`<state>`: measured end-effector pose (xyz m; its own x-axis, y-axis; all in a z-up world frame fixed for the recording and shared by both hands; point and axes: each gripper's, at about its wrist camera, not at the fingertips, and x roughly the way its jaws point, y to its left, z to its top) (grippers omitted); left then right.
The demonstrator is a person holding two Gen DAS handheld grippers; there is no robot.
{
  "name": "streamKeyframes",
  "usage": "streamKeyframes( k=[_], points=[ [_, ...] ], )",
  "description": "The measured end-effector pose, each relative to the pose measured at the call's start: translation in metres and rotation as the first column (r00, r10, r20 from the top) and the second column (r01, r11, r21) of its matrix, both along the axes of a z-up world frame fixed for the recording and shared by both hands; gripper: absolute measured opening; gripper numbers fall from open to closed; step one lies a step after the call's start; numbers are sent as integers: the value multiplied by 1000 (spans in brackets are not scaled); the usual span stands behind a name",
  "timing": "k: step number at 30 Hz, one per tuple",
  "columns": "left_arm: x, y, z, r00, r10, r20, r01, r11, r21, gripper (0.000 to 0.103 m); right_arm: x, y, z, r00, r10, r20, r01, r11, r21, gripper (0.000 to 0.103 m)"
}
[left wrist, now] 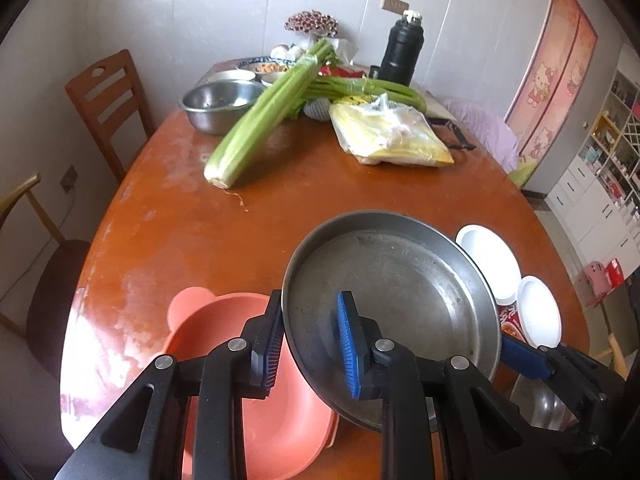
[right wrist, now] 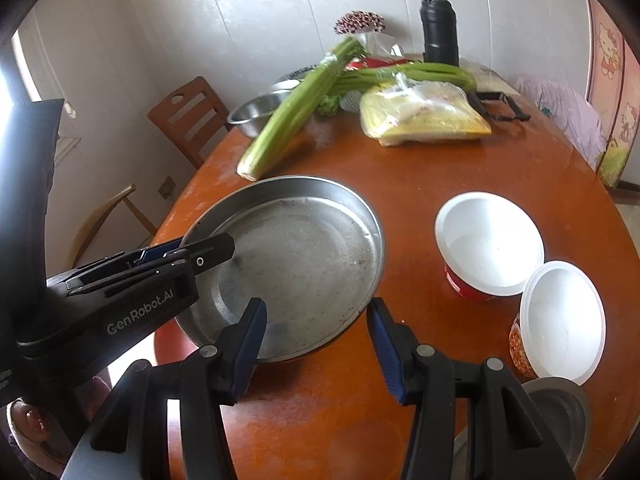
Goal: Organize plates and bowls
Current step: 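Lift the steel pan with the left gripper and carry it over the terracotta plate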
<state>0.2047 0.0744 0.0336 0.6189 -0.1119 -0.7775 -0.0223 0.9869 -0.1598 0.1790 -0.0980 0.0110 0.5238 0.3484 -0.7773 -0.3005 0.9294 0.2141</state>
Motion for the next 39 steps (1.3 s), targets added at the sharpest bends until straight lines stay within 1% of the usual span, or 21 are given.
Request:
streamKeyframes(
  k=[9, 18, 21, 28, 32, 39],
  points=[
    [-24, 25, 14, 999, 32, 33, -32, 999, -12, 25, -15, 21, 17, 998, 49, 37, -49, 999, -2, 52],
    [-42, 53, 12, 996, 82, 41, -81, 996, -22, 26, -24, 47, 17, 992, 116, 43, -115, 993, -12, 53],
    [-44, 62, 5, 995, 91, 30, -90, 995, -31, 26, -25, 55, 12, 991, 130, 32, -130, 991, -21, 53],
    [-42, 69, -25, 995, 94, -20, -95, 994, -52, 26, -23, 66, -5, 989, 146, 0, -146, 988, -55, 53],
    [-45, 69, -42, 993, 109, -41, -111, 993, -44, 26, -22, 70, -18, 987, 160, -24, -161, 984, -76, 53],
    [-55, 71, -62, 990, 131, -56, -133, 990, -43, 26, -25, 76, -35, 981, 185, -56, -190, 976, -109, 52]
  ],
)
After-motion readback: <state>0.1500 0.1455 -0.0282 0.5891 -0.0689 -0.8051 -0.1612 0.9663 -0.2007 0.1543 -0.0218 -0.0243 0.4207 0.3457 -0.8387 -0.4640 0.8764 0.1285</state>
